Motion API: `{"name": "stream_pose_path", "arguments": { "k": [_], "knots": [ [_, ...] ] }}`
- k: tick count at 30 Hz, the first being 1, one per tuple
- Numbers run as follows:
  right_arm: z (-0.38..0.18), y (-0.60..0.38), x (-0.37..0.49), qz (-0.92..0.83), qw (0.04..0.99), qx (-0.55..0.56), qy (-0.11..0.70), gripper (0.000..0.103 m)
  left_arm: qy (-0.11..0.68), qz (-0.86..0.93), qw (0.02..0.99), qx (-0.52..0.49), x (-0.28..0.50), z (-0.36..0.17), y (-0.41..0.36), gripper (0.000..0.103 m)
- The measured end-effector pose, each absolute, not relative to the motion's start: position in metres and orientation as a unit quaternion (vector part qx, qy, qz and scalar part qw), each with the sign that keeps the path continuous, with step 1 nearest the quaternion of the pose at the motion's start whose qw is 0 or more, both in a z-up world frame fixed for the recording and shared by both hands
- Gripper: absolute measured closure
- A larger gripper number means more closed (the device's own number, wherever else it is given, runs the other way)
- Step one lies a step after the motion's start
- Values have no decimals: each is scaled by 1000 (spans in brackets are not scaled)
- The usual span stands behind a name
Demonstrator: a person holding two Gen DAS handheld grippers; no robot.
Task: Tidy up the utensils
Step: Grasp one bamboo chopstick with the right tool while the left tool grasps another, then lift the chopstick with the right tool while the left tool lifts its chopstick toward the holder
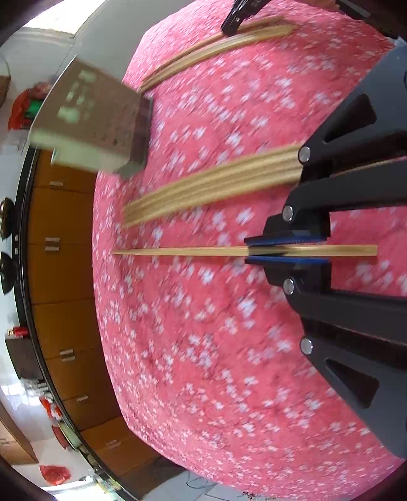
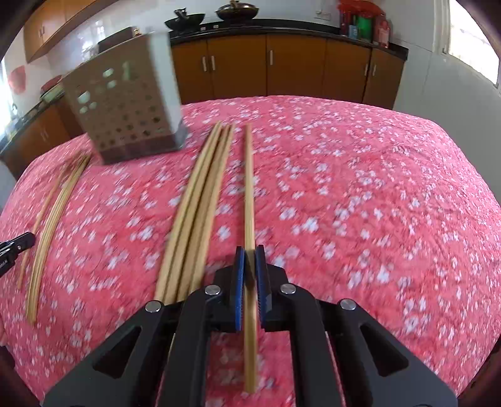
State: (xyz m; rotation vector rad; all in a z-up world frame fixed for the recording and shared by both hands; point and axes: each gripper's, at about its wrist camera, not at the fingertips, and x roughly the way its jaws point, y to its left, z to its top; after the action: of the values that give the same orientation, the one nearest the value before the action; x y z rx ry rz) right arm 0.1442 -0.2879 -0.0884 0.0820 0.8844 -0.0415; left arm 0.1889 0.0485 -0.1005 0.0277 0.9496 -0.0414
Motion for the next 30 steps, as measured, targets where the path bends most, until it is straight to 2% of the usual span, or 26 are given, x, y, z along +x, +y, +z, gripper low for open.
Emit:
{"name": "stream_pose_path", "arguments": {
  "k": [12, 22, 24, 30],
  "knots": [
    [-91, -317, 158, -40, 909, 63, 411, 95, 429, -29, 903, -19, 191, -99, 73, 92],
    [-92, -314, 136, -30, 908, 58, 415, 95, 431, -28, 902, 7, 175, -98, 66, 94],
    [-87, -317, 134, -29, 908, 65, 413, 95, 433, -27, 901, 14, 174, -95, 65, 95],
    [-30, -322, 119, -27, 942, 57, 330, 95, 367, -27, 930, 14, 161, -41, 70, 95]
  ]
}}
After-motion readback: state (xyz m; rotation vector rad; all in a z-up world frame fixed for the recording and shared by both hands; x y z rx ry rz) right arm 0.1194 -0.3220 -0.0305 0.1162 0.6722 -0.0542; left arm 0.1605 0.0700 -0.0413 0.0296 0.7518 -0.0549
